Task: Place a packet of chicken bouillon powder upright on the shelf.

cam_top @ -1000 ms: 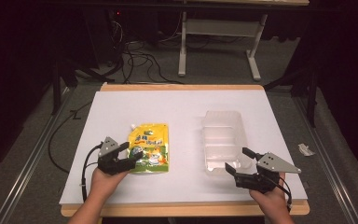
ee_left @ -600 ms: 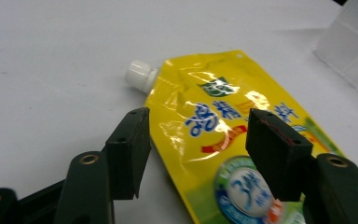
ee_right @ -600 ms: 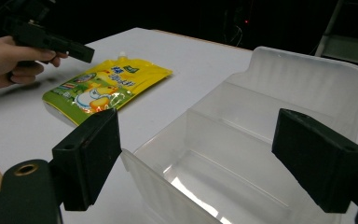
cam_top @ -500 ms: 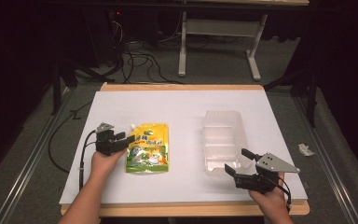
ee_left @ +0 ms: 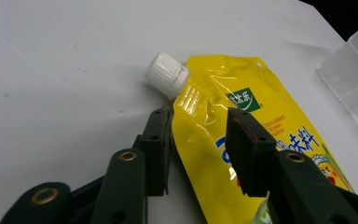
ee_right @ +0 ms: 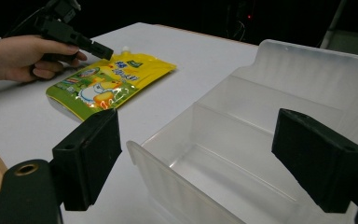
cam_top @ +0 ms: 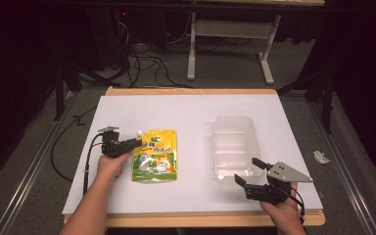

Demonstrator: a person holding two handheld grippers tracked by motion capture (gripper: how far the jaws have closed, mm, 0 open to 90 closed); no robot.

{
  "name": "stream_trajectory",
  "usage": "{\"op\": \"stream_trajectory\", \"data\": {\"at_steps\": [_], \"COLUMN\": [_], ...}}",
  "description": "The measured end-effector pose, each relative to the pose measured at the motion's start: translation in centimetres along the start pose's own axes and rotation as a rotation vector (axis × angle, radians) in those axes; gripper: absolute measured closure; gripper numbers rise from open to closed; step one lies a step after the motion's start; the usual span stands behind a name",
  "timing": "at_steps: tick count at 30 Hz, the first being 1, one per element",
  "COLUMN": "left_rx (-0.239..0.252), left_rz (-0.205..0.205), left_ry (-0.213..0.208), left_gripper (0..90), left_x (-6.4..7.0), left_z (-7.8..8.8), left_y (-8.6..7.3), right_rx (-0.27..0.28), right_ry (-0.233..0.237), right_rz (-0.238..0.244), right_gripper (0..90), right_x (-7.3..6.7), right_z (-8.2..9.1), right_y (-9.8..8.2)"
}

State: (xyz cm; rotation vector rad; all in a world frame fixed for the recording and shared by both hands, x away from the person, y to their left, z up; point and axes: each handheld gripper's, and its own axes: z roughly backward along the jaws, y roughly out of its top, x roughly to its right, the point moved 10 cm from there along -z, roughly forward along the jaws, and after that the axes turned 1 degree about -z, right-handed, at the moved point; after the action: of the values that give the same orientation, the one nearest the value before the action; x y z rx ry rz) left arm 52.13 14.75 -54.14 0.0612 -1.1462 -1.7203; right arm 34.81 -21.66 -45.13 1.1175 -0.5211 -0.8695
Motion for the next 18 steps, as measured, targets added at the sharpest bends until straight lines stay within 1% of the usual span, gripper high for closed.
{"op": "stream_trajectory", "data": {"at_steps": [5, 7, 8, 13, 16, 18], "left_rx": [-0.016, -0.020, -0.024, -0.030, -0.024, -0.025], "left_rz": [0.014, 0.021, 0.022, 0.015, 0.003, -0.014], "left_ry": [-0.003, 0.003, 0.007, 0.013, 0.009, 0.005], "left_gripper": [66.0, 70.3, 71.1, 77.1, 82.6, 87.9], "left_x": [-0.13, -0.17, -0.20, -0.20, 0.01, 0.18], "left_z": [0.01, -0.07, -0.10, -0.07, -0.12, -0.10], "left_y": [-0.18, -0.22, -0.28, -0.36, -0.37, -0.39], "right_rx": [0.001, -0.003, -0.004, -0.004, -0.004, -0.006], "right_ry": [0.006, 0.009, 0.010, 0.011, 0.013, 0.011], "right_rz": [0.004, -0.001, -0.001, -0.003, -0.002, -0.003], "right_gripper": [15.5, 15.6, 15.6, 15.7, 15.7, 15.8], "right_x": [-0.11, -0.10, -0.07, -0.07, -0.11, -0.10], "right_z": [-0.06, -0.09, -0.11, -0.07, -0.11, -0.12], "right_y": [0.01, -0.07, -0.10, -0.10, -0.12, -0.15]}}
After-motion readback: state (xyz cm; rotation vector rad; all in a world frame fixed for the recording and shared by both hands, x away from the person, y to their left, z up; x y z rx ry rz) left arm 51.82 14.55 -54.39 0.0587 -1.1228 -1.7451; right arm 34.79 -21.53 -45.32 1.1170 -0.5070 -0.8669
